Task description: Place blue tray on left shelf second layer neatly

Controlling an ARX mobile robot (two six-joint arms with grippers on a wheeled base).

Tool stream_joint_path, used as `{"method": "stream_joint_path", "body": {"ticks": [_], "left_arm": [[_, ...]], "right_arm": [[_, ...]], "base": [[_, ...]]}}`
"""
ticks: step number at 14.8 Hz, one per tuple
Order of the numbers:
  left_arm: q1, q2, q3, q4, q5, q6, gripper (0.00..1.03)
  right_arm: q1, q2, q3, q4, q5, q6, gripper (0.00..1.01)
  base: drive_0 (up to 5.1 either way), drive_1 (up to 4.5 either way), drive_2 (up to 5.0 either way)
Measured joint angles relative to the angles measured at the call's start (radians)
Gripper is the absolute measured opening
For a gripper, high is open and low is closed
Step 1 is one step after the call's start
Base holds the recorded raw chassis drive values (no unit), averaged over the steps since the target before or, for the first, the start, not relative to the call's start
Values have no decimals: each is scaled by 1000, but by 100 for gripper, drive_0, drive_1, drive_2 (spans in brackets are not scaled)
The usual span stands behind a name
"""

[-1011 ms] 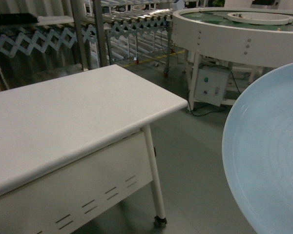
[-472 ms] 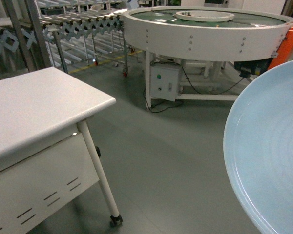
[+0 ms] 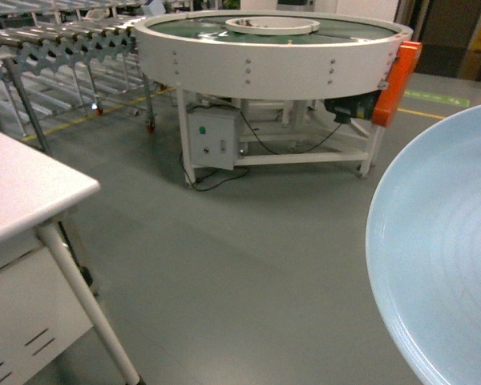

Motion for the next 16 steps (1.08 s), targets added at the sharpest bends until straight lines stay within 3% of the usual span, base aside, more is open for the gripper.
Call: {"method": "stream_joint_path", "body": {"ticks": [16], "left_arm": [[0, 0, 0, 0, 0, 0, 98]], "right_arm": [[0, 0, -2, -1, 0, 0, 2]], "base": [[178, -1, -642]]}}
